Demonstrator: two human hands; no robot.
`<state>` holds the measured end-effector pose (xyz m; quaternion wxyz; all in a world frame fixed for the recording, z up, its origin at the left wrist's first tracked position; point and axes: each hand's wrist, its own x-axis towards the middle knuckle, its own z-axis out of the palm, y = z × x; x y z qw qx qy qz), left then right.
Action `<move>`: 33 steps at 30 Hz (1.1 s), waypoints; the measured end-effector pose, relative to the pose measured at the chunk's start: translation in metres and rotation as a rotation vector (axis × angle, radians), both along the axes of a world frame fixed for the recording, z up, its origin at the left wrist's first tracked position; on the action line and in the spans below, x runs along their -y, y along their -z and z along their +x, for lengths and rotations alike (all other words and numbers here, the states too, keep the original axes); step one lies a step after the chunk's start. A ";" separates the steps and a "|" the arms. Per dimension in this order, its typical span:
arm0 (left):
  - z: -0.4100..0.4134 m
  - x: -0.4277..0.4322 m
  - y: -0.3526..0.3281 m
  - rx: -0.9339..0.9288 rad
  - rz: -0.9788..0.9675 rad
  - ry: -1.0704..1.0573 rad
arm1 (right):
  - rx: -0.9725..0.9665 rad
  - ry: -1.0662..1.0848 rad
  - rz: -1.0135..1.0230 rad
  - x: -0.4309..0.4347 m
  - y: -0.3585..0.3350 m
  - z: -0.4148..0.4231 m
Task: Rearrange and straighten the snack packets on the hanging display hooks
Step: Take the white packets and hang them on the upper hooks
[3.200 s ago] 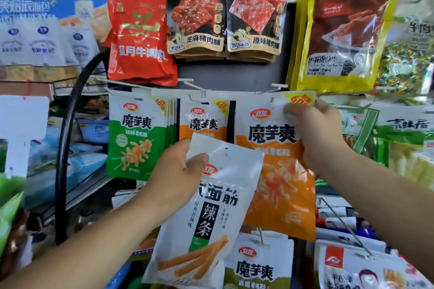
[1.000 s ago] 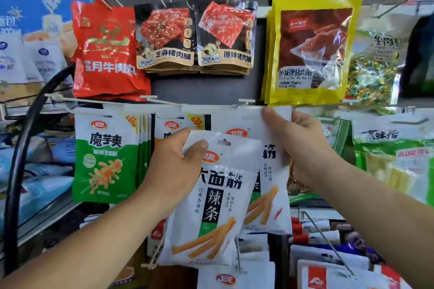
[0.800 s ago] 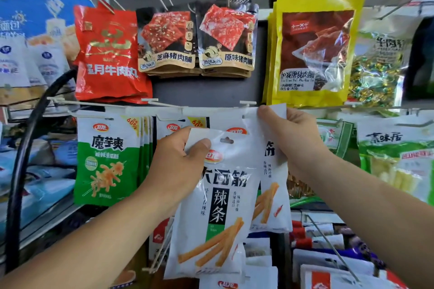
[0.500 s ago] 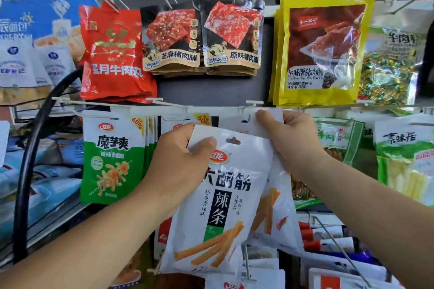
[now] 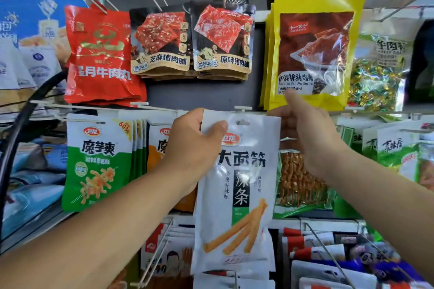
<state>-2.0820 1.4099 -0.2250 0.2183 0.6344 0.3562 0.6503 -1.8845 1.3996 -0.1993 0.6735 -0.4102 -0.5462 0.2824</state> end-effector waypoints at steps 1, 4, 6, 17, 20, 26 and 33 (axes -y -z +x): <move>0.003 -0.002 0.000 0.018 -0.009 -0.006 | 0.073 -0.011 -0.022 -0.001 0.002 0.000; 0.006 -0.006 0.001 0.049 -0.033 -0.021 | 0.117 0.016 0.056 -0.004 0.005 -0.005; 0.004 -0.009 0.000 0.058 -0.032 -0.033 | 0.104 0.038 0.104 -0.009 0.005 -0.007; -0.001 -0.037 0.010 -0.133 0.019 -0.157 | 1.060 0.728 0.730 -0.016 0.058 -0.008; -0.004 -0.046 0.020 -0.173 0.008 -0.190 | 1.399 0.609 0.734 -0.020 0.086 -0.011; -0.041 -0.047 0.070 -0.429 -0.116 -0.263 | 1.591 0.585 0.382 -0.055 0.104 -0.018; -0.064 -0.048 0.097 -0.458 -0.302 -0.063 | 1.527 0.586 0.275 -0.069 0.104 -0.034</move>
